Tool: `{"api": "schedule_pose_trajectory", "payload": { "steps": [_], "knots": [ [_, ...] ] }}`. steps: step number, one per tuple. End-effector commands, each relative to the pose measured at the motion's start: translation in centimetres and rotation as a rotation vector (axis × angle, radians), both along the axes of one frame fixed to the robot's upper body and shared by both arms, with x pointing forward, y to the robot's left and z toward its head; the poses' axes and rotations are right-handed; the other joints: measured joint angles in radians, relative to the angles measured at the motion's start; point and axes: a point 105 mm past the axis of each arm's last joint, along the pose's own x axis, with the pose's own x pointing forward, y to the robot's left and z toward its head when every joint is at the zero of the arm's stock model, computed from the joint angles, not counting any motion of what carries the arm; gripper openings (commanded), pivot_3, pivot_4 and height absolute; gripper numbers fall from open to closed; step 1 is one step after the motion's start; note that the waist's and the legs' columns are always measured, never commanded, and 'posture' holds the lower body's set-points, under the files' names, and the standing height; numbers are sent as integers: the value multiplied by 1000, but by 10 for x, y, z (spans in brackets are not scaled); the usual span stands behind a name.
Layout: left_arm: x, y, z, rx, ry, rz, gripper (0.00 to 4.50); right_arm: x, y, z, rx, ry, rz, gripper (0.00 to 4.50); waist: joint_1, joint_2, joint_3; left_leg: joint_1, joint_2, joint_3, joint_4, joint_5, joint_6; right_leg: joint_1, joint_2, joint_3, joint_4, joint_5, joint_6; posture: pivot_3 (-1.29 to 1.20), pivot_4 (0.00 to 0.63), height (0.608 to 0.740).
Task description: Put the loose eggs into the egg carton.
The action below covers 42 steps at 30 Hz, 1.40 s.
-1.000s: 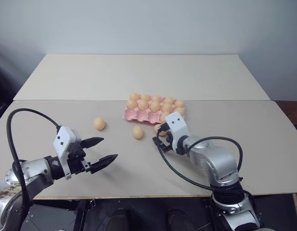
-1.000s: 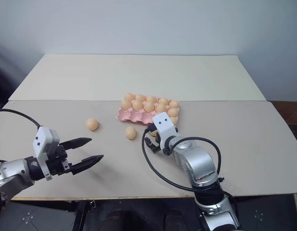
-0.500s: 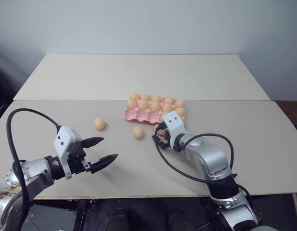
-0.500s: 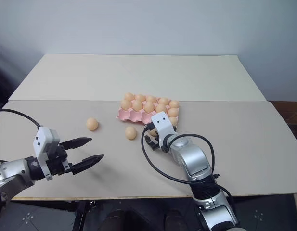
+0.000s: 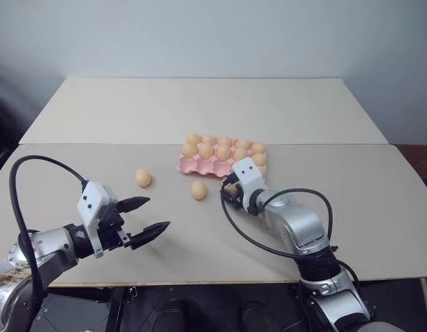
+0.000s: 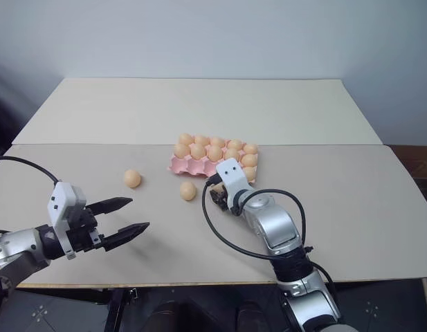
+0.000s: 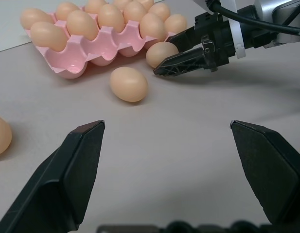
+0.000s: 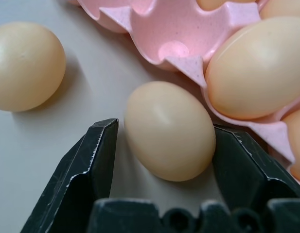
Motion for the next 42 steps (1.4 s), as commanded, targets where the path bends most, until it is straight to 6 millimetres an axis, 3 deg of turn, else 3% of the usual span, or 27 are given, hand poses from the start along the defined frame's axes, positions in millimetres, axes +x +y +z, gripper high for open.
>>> {"api": "schedule_pose_trajectory", "payload": {
  "steps": [1,4,11,16,18,21,26,30,37,42],
  "knots": [
    [-3,-7,7,10,-42,-30,4500,2,5,17,11,-73,23,2623,0,0,0,0,0,0,0,0,0,0,0,0,0,0,0,0,150,740],
    [-3,-6,7,10,-41,-28,4500,-1,4,19,13,-76,36,2023,0,0,0,0,0,0,0,0,0,0,0,0,0,0,0,0,150,740],
    [-3,-5,6,10,-38,-28,4500,-15,7,28,20,-52,125,1890,0,0,0,0,0,0,0,0,0,0,0,0,0,0,0,0,150,740],
    [-3,-5,7,9,-37,-27,4500,-22,13,58,55,-92,211,1801,0,0,0,0,0,0,0,0,0,0,0,0,0,0,0,0,150,740],
    [-2,-5,7,9,-38,-27,4500,-17,18,77,86,-139,224,1792,-2,0,0,0,0,0,0,0,0,0,0,0,0,0,0,0,150,740],
    [-1,-5,7,8,-40,-26,4500,-10,23,89,94,-171,228,1760,0,0,0,0,0,0,0,0,0,-1,0,0,1,0,0,0,150,740],
    [0,-7,8,7,-46,-27,4500,10,26,86,49,-186,202,1760,-1,0,0,0,0,1,0,0,-1,-1,0,0,0,0,0,0,150,740],
    [-1,-7,8,8,-47,-20,4500,24,21,71,16,-165,165,1760,-1,0,0,-1,0,1,0,1,-1,-2,0,0,0,0,0,0,150,740],
    [-5,-6,7,11,-44,-9,4500,32,12,67,8,-171,111,1760,-2,0,0,-2,1,1,0,1,-1,-3,0,1,1,0,0,0,150,740],
    [-5,-6,6,13,-43,-7,4500,33,13,70,17,-180,111,3333,-2,0,0,-2,1,1,0,1,-1,-3,0,1,1,0,0,0,150,740]
  ]
}}
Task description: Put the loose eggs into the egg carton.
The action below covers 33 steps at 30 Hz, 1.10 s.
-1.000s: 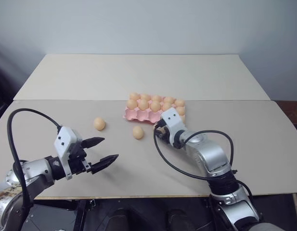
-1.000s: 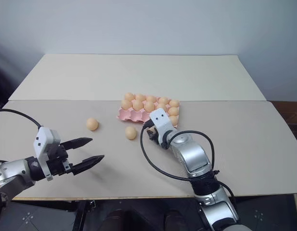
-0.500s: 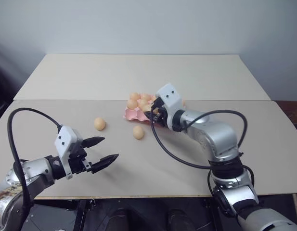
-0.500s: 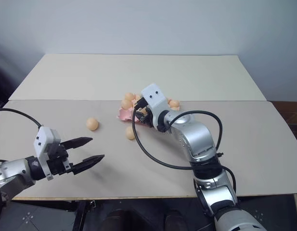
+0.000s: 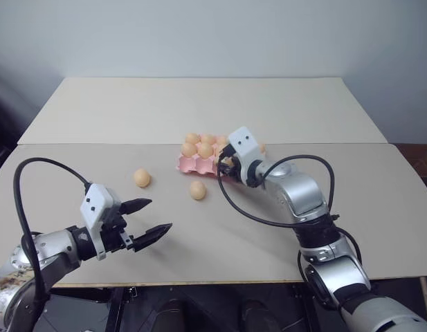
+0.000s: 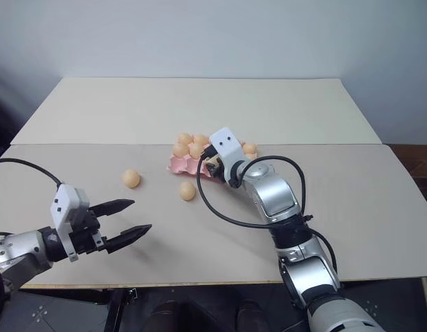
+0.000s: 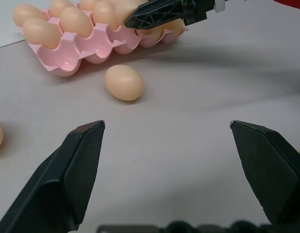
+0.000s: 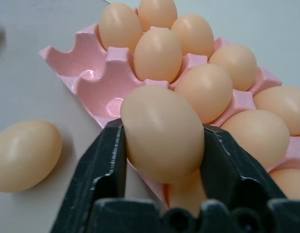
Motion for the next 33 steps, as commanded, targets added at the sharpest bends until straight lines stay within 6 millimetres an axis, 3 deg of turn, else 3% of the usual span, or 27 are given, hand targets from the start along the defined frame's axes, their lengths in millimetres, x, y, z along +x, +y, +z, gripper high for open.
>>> {"api": "schedule_pose_trajectory", "payload": {
  "steps": [1,3,4,14,18,22,27,33],
  "knots": [
    [-3,-3,9,8,-44,-13,4500,1,3,19,31,-68,8,3682,0,0,0,0,0,0,0,0,0,0,0,0,0,0,0,0,150,740],
    [-2,-2,9,8,-44,-12,4500,1,4,20,37,-70,5,4347,0,0,0,0,0,0,0,0,0,0,0,0,0,0,0,0,150,740],
    [-2,-2,9,8,-44,-12,4500,1,4,22,41,-71,3,4454,0,0,0,0,0,0,0,0,0,0,0,0,0,0,0,0,150,740],
    [-2,-2,10,6,-46,-12,4500,-9,7,51,94,-145,38,4454,0,0,0,0,0,0,0,0,0,0,0,0,0,0,0,0,150,740],
    [-1,2,16,-7,-59,-2,4500,-17,-3,63,138,-179,68,4454,1,0,0,0,0,0,0,0,0,0,0,0,0,0,0,0,150,740],
    [-2,7,19,-6,-60,1,4500,-28,-33,58,185,-148,122,4454,8,0,0,0,0,0,0,0,0,1,0,-1,-1,0,0,0,150,740],
    [-9,21,19,21,-32,1,4500,-61,-85,49,169,-68,305,4454,9,0,0,0,-1,0,0,0,1,2,-1,-1,-2,0,0,0,150,740],
    [-14,43,35,50,-36,5,4500,-76,-155,60,124,-71,266,4454,-2,0,0,5,0,0,0,-1,1,6,1,0,-2,0,0,0,150,740]
  ]
}}
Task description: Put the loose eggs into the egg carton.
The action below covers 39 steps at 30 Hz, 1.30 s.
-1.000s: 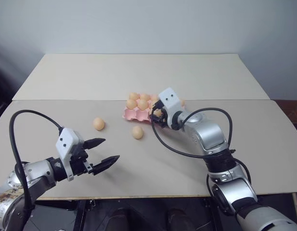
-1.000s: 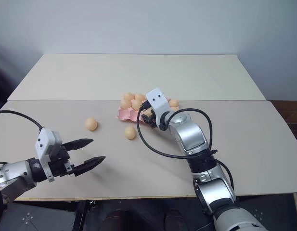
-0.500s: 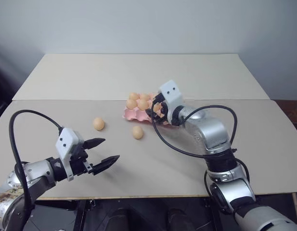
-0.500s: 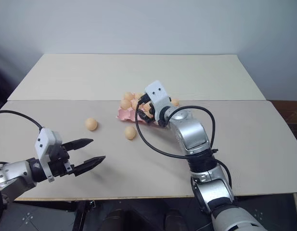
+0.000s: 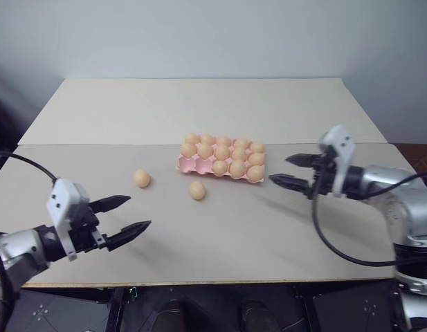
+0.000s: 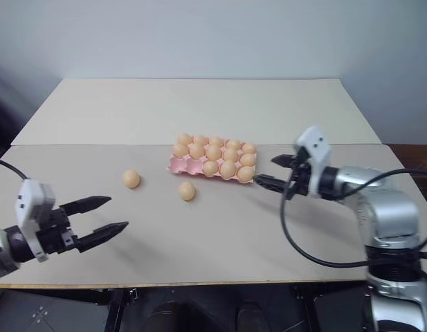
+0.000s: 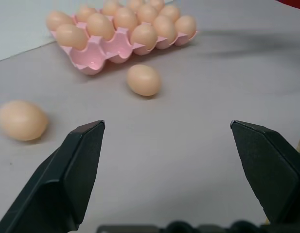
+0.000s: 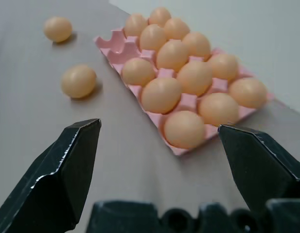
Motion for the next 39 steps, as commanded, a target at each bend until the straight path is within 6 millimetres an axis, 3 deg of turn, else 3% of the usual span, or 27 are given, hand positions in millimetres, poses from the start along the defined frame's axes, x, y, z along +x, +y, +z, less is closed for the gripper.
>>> {"api": "schedule_pose_trajectory", "payload": {
  "steps": [1,7,11,20,32,39],
  "knots": [
    [-4,12,14,40,-29,-2,4500,-11,-29,23,14,-69,5,4454,3,0,0,2,0,0,0,0,0,1,0,0,-1,0,0,0,150,740],
    [1,37,34,60,-74,84,4500,-27,-80,33,-41,-76,-77,4454,8,0,0,3,0,0,0,-1,1,4,-1,-1,-2,0,0,0,150,740],
    [5,30,30,56,-59,77,4500,-33,-89,38,-49,-81,-69,4454,7,0,0,4,0,0,0,-1,1,6,-1,0,-2,0,0,0,150,740],
    [20,6,15,21,-94,104,4500,-43,-77,39,-7,-62,2,4454,9,0,0,4,0,0,0,-1,1,6,-1,0,-2,0,0,0,150,740],
    [59,-66,-39,26,-117,317,4500,-51,-56,40,-10,-65,74,4454,25,0,0,4,-2,-1,2,-1,1,8,-2,0,-2,0,1,0,150,740],
    [71,-93,-52,36,-83,360,4500,-56,-37,32,-7,-28,137,4454,30,0,0,4,-2,-2,2,-1,1,8,-2,0,-2,0,1,0,150,740]
  ]
}}
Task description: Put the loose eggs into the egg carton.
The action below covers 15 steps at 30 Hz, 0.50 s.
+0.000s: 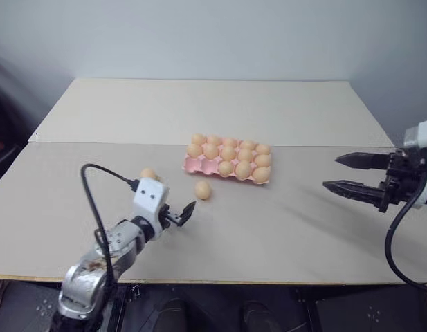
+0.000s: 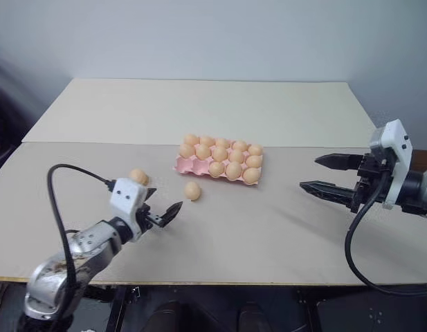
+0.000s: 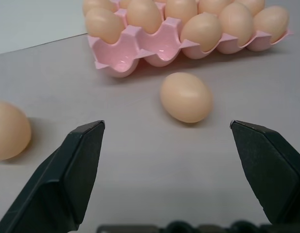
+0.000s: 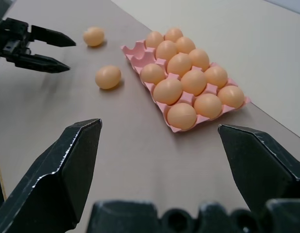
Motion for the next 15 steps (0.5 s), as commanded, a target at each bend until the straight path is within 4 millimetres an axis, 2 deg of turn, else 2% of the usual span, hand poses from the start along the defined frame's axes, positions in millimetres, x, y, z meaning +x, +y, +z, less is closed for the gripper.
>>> {"api": "schedule_pose_trajectory", "payload": {
  "steps": [1,7,15],
  "knots": [
    [7,-8,2,32,-32,39,4500,-5,15,1,-1,0,50,4454,1,0,0,0,0,0,0,0,0,0,0,0,0,0,0,0,150,740],
    [18,-22,-3,31,-21,92,4500,-1,25,-2,-15,11,61,4454,3,0,0,0,-1,-1,0,0,0,0,-1,0,0,0,0,0,150,740],
    [24,-49,-4,-40,7,86,4500,-1,29,-3,-29,15,58,4454,4,0,0,0,-1,-1,1,0,0,0,-1,0,0,0,0,0,150,740]
  ]
}}
